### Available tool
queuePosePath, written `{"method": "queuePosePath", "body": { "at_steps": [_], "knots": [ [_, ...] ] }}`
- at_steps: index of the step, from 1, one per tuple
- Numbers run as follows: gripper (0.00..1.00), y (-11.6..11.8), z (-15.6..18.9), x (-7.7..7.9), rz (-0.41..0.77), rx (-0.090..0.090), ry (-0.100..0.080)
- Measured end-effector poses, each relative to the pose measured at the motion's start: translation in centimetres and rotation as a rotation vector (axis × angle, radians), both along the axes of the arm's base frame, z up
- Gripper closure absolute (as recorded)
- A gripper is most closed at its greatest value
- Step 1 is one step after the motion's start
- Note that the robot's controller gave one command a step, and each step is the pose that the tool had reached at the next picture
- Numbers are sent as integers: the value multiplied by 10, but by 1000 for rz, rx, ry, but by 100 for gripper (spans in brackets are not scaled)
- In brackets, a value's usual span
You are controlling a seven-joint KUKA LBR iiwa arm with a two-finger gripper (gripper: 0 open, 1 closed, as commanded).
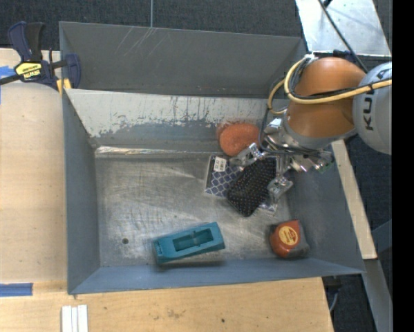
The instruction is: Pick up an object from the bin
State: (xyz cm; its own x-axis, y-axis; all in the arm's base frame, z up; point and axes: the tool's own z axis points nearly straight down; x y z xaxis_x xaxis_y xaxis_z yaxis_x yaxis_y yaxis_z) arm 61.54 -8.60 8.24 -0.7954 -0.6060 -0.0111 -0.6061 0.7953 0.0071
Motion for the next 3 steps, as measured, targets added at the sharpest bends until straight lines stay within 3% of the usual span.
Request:
{"method": "queuePosePath", "body": {
  "at_steps": [1, 3],
  "knots": [
    [100, 12, -6, 10, -140, -16, 13],
    [100, 12, -4, 10, -141, -16, 13]
  ]
}}
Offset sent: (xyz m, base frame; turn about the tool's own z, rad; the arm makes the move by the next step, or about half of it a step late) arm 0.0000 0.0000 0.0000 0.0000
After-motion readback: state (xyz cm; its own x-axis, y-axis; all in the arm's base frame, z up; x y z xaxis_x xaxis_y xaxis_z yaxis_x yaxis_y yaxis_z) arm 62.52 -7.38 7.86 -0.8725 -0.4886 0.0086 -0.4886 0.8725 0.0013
